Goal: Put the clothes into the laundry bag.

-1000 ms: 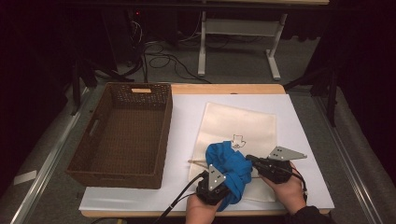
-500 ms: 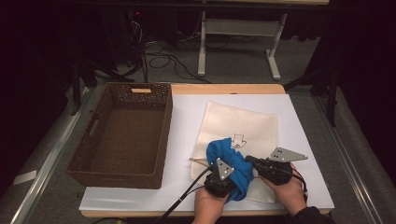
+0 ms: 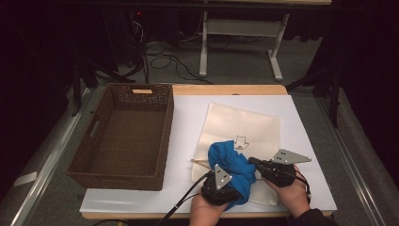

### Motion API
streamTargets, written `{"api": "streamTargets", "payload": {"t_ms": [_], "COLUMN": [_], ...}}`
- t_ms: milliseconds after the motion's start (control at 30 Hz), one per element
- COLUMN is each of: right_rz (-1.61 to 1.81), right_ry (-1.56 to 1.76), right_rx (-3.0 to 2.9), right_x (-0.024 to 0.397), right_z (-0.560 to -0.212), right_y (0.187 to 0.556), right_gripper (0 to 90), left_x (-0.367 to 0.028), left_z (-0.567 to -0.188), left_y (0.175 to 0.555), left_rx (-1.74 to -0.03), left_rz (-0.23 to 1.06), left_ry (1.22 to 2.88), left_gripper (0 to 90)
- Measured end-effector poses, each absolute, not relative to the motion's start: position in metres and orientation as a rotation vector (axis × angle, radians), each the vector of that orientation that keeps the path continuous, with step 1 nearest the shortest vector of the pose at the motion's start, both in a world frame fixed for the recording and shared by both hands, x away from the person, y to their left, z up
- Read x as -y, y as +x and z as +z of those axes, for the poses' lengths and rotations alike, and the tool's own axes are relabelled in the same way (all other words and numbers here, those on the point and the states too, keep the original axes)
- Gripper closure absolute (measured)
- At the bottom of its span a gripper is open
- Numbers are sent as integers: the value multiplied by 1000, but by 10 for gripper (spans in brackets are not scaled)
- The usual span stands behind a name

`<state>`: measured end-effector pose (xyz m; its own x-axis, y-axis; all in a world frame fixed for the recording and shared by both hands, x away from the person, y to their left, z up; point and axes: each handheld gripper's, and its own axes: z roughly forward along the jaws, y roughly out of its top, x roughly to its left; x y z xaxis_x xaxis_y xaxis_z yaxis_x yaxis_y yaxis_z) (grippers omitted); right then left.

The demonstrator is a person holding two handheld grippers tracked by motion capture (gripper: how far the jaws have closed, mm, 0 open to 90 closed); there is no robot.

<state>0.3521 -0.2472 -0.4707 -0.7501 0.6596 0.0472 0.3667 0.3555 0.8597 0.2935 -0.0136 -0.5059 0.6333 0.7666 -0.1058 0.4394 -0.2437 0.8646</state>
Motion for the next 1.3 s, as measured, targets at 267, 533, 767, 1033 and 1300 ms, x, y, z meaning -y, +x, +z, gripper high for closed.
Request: {"api": "streamTargets", "payload": {"t_ms": [267,533,767,1033,1300], "right_rz": [1348,1353,1369,1387,1387], "right_ry": [893,897,901,880,869], "right_rx": [-2315,-2314,-2306,-2307,-2299], "right_x": [247,247,248,248,248], "right_z": [-469,-468,-467,-465,-464], "right_y": [351,351,351,349,348], "right_gripper": [885,886,886,888,888], "left_x": [-14,19,36,47,46], "left_z": [-499,-506,-509,-519,-517], "left_y": [279,293,315,320,320], "left_rx": [-935,-900,-965,-1015,-999], "left_rz": [417,386,382,385,343], "left_ry": [1850,1868,1821,1803,1789], "left_gripper": [359,758,772,752,633]}}
